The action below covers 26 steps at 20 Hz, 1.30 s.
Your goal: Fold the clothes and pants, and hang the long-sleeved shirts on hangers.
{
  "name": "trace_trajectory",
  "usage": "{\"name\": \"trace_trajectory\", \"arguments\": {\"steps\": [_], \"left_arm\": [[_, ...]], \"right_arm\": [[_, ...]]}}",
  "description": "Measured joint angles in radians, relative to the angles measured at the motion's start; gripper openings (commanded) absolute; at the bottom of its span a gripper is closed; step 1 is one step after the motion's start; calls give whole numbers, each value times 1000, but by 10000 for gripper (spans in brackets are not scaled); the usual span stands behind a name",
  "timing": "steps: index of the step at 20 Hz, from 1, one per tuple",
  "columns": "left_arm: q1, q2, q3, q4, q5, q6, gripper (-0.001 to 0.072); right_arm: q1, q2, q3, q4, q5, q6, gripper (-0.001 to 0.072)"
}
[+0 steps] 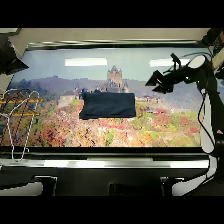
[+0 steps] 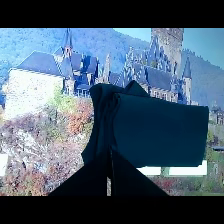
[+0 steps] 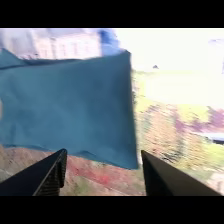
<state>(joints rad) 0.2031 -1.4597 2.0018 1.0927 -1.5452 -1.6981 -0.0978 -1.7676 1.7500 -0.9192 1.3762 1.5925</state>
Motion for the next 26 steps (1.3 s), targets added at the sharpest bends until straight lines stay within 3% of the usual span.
{"name": "trace_trajectory", "arguments": {"steps": [6,12,13,14,16,17,23,26], "left_arm": [[0,0,-16,0,0,0,20],[0,0,-42,0,1,0,20],[0,0,-43,0,0,0,20],[0,0,-44,0,1,0,20],[0,0,-45,0,1,0,20],[0,0,-45,0,1,0,20],[0,0,-46,0,1,0,20],[0,0,-46,0,0,0,20]], "right_arm": [[-27,-125,-126,122,-23,-142,540],[51,-214,-148,218,-95,-216,532],[66,-224,-148,226,-109,-222,484],[79,-232,-149,239,-116,-224,378],[102,-245,-150,240,-141,-224,80],[108,-247,-151,245,-147,-224,29],[112,-196,-101,290,-180,-229,28],[55,-161,-5,277,-180,-176,28]]}}
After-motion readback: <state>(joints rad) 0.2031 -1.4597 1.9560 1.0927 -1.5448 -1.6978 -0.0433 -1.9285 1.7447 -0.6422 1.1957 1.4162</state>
